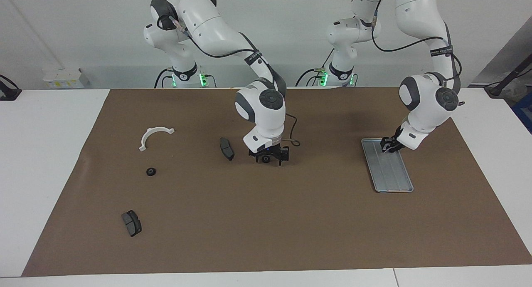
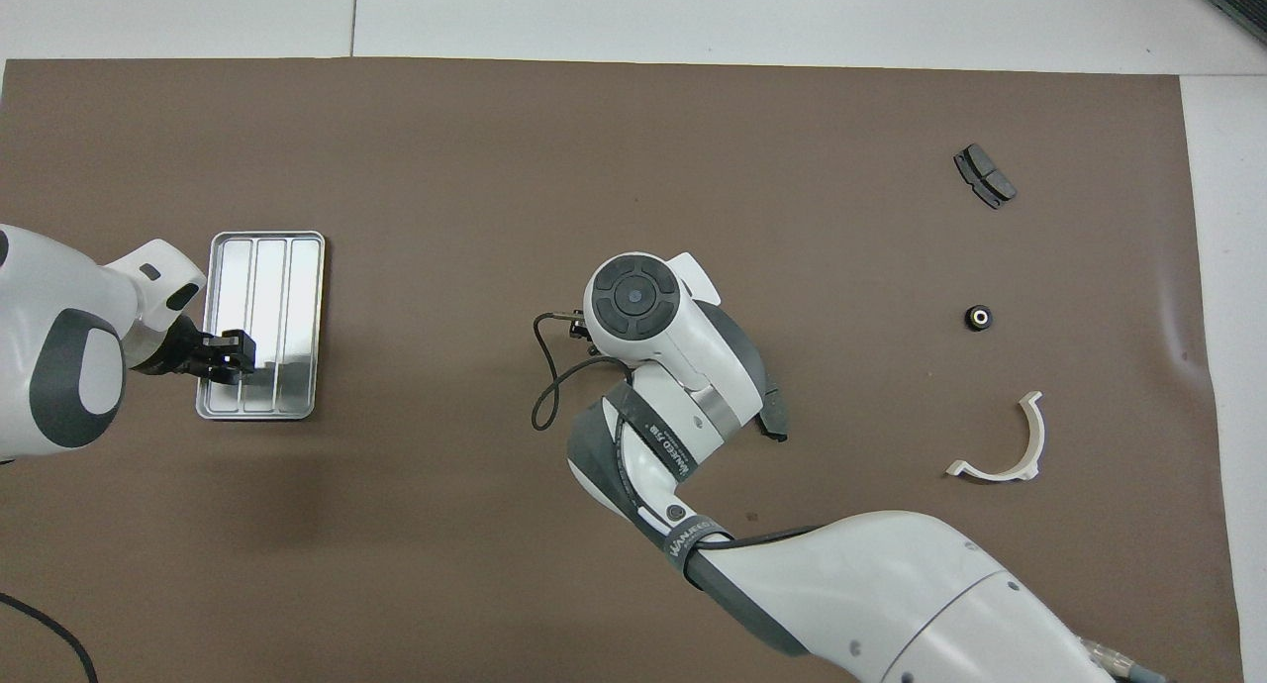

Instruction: Place bearing gear from tray to pile

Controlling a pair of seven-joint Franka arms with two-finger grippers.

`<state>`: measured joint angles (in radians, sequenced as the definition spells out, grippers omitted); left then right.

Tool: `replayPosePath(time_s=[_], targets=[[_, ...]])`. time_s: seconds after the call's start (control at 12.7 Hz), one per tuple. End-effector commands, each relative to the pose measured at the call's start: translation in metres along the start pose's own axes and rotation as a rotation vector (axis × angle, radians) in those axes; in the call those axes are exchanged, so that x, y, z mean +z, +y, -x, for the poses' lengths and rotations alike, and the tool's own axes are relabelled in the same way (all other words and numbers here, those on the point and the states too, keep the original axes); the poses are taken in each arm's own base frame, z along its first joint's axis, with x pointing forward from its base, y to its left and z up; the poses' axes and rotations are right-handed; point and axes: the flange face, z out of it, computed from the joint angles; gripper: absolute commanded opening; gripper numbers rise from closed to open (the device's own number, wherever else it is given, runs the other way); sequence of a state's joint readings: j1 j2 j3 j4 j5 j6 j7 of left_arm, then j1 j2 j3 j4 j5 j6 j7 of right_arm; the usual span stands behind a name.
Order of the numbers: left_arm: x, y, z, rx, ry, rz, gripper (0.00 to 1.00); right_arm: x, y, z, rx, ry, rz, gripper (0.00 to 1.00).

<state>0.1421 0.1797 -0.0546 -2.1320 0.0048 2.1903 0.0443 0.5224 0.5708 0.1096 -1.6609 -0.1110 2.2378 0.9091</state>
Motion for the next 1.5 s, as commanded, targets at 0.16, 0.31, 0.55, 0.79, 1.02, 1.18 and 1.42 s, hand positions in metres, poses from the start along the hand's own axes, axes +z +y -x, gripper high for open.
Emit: replayPosePath(time_s=[0.16, 0.31, 0.55, 0.79, 1.02, 1.18, 1.42], targets=[[0.003, -0.014, 0.019, -0.059, 0.011, -0.013, 0.58, -0.001, 0.005, 0.009, 0.017, 0.018, 0.011, 0.82], [0.005, -0.013, 0.019, -0.088, 0.014, -0.013, 0.56, -0.002, 0.004, 0.008, 0.018, 0.024, 0.002, 0.77], [0.014, -0.012, 0.022, -0.101, 0.025, -0.013, 0.52, -0.003, 0.004, 0.008, 0.019, 0.021, 0.007, 0.48], [0.016, -0.012, 0.023, -0.104, 0.025, -0.013, 0.45, -0.006, 0.006, 0.004, 0.03, 0.026, -0.002, 0.11], [0.018, -0.007, 0.021, -0.133, 0.028, -0.013, 0.35, -0.032, 0.021, -0.013, 0.058, 0.052, -0.021, 0.04], [0.019, -0.004, 0.02, -0.136, 0.031, -0.013, 0.27, -0.061, 0.055, -0.034, 0.105, 0.075, -0.031, 0.0], [0.018, -0.003, 0.018, -0.133, 0.033, -0.013, 0.14, -0.08, 0.124, -0.042, 0.083, 0.07, -0.009, 0.0]])
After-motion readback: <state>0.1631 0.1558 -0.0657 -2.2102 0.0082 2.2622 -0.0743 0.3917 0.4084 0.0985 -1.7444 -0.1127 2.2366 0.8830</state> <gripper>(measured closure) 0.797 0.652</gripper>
